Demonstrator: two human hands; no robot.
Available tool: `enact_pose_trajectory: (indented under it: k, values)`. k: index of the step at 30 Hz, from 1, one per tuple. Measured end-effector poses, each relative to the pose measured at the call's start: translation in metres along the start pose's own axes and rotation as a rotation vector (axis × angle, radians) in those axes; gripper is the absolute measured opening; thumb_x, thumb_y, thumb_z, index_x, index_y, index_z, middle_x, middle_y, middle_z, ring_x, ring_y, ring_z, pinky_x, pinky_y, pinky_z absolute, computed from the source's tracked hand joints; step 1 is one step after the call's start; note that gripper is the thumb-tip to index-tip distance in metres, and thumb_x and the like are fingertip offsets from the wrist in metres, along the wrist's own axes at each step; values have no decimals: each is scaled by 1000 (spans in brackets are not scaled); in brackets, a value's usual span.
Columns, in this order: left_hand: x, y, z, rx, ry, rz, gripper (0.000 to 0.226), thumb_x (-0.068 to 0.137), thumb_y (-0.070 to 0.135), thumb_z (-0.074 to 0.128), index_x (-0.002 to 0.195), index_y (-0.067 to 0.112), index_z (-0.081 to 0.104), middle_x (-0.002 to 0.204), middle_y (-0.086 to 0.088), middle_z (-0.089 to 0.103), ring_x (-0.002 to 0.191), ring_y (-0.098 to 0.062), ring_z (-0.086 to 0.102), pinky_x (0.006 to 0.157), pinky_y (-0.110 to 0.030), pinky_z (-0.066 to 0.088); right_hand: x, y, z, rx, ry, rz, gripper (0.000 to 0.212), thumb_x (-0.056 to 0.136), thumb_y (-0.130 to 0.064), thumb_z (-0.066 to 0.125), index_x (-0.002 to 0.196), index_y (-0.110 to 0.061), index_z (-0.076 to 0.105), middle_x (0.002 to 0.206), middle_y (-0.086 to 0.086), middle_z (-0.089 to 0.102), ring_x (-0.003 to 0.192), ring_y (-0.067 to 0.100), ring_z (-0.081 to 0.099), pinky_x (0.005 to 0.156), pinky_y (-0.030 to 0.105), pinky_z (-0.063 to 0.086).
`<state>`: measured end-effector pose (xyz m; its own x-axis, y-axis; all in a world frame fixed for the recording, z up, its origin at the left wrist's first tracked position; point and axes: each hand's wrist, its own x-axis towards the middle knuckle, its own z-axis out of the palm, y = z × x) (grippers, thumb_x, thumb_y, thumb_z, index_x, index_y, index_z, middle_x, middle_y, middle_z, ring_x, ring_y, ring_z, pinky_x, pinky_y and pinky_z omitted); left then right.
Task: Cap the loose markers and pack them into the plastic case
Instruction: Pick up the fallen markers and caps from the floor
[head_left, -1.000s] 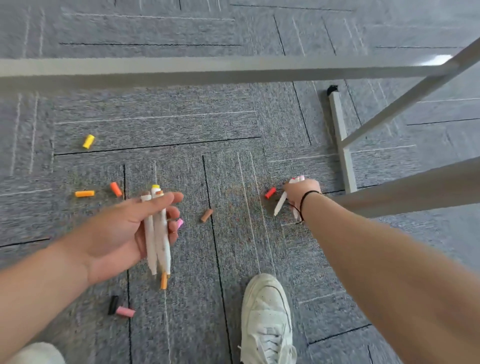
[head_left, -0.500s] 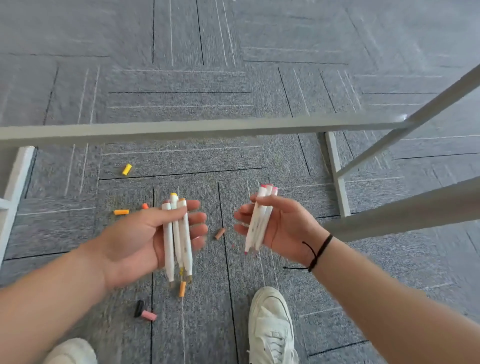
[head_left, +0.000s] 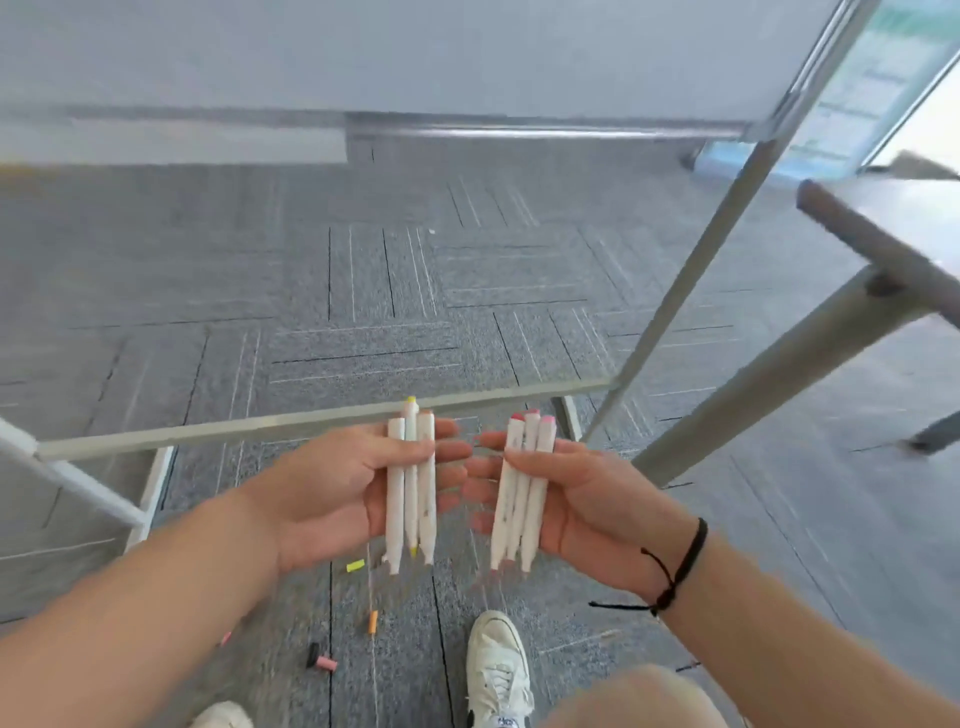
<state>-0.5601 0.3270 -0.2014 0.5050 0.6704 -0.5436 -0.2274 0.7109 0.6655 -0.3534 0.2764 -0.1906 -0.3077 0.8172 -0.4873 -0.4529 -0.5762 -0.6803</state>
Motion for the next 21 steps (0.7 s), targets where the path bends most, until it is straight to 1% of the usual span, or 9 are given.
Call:
enact_pose_trajectory:
  k: [2, 3, 5, 7, 10, 12, 14, 18, 21]
  values:
    - [-31, 6, 26, 26, -29, 11, 38, 85, 2, 57, 122, -1, 60, 122, -24, 67, 111, -36, 66, 97, -52, 53, -41, -9, 17, -51, 26, -35, 30, 95, -2, 51, 124, 4, 58, 107, 25, 69, 88, 33, 72, 86, 53, 56]
    - [-47, 9, 38, 45, -42, 20, 40, 84, 2, 57, 123, -1, 59, 122, -24, 66, 112, -38, 66, 99, -53, 51, -61, -14, 24, -78, 47, -49, 29, 96, -2, 50, 123, 4, 58, 106, 25, 70, 88, 33, 72, 89, 54, 55]
    - [-80, 15, 62, 90, -69, 46, 44, 82, 3, 59, 125, 0, 59, 117, -24, 69, 100, -35, 70, 88, -49, 58, -100, -21, 37, -110, 90, -78, 28, 96, -2, 51, 121, 4, 59, 104, 25, 70, 90, 34, 70, 94, 58, 52]
    - [-112, 17, 87, 112, -115, 85, 47, 81, 2, 58, 128, 5, 58, 116, -24, 69, 96, -35, 72, 79, -47, 61, -140, -28, 47, -129, 116, -116, 26, 95, -2, 51, 118, 4, 61, 100, 24, 70, 88, 34, 70, 90, 57, 54]
    - [-151, 17, 128, 131, -188, 159, 54, 82, -2, 58, 131, 20, 56, 114, -27, 69, 95, -39, 71, 80, -50, 60, -199, -37, 56, -165, 131, -173, 25, 97, -1, 50, 119, 5, 61, 100, 24, 69, 89, 35, 70, 84, 54, 57]
    - [-172, 14, 157, 179, -237, 197, 54, 84, -3, 57, 131, 24, 56, 114, -28, 69, 99, -42, 70, 83, -52, 59, -237, -41, 58, -184, 140, -214, 26, 97, -1, 51, 121, 5, 60, 102, 25, 69, 92, 36, 69, 83, 53, 57]
    - [-188, 10, 188, 227, -283, 211, 52, 85, -3, 56, 131, 21, 55, 112, -28, 69, 100, -43, 69, 82, -52, 60, -274, -45, 57, -185, 162, -257, 27, 98, -1, 51, 123, 6, 59, 105, 26, 68, 92, 36, 69, 82, 52, 57]
    - [-211, -4, 255, 293, -328, 191, 45, 85, -4, 57, 127, 11, 58, 105, -28, 71, 87, -37, 73, 66, -43, 62, -350, -49, 46, -176, 206, -353, 28, 99, -2, 49, 125, 7, 56, 103, 26, 68, 88, 35, 70, 84, 52, 58]
    - [-217, -25, 307, 339, -383, 140, 45, 85, -4, 56, 128, 9, 57, 105, -28, 71, 84, -35, 73, 65, -42, 62, -405, -43, 29, -146, 238, -396, 27, 99, -2, 48, 123, 8, 57, 104, 27, 67, 92, 37, 68, 89, 53, 54]
